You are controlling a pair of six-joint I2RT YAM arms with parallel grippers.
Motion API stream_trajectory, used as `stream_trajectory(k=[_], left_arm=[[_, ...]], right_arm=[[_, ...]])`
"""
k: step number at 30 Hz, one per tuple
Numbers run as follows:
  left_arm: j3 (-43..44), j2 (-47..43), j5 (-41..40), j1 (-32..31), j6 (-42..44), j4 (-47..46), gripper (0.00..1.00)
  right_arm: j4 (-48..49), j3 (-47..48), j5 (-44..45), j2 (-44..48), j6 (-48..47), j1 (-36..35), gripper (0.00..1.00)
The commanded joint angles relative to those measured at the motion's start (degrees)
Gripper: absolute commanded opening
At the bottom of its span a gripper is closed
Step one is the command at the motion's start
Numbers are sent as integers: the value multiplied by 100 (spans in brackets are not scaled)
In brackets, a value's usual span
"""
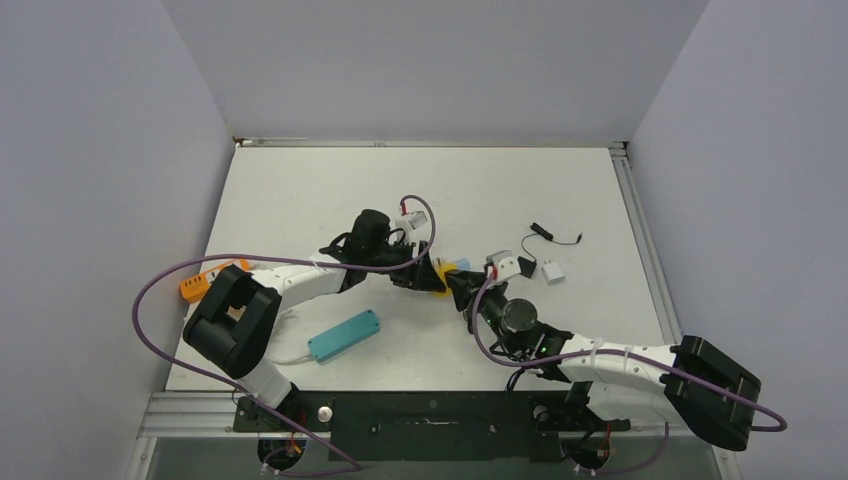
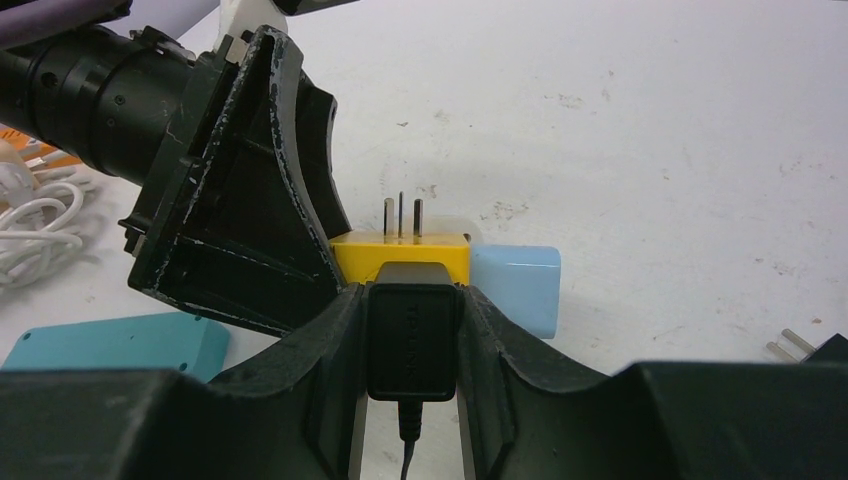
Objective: Pull the plug off the socket
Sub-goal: Remove the plug from the socket.
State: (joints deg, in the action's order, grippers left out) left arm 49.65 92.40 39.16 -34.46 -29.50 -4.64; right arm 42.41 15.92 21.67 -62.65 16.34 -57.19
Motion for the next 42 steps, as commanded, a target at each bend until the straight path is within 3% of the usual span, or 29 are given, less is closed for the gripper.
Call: stream_trajectory(k=[1,10,15,21,31,37,42], left_arm=[[177,-241,105,-44,413,139,0],[197,-231,-65,-35,440,263,0],[212,-258,-117,-30,470,302,0],[220,-299,-194,-26,547,364,0],[238,-374,-314,-30,719,456,0],[237,-350,-346,-35,725,456,0],[241,-359,-426,-35,738,456,0]], right_arm=[[273,276,127,-59,18,77,5],[298,569,1038,-420,-740,-854,5],[272,674,1100,-611,-755,-963,5],[233,633,1038,-509,-574,-861,5],[115,298,-659,-65,586,721,5],[7,413,-583,-154,371,626,5],[-61,569,154,-258,-110,-24,5]])
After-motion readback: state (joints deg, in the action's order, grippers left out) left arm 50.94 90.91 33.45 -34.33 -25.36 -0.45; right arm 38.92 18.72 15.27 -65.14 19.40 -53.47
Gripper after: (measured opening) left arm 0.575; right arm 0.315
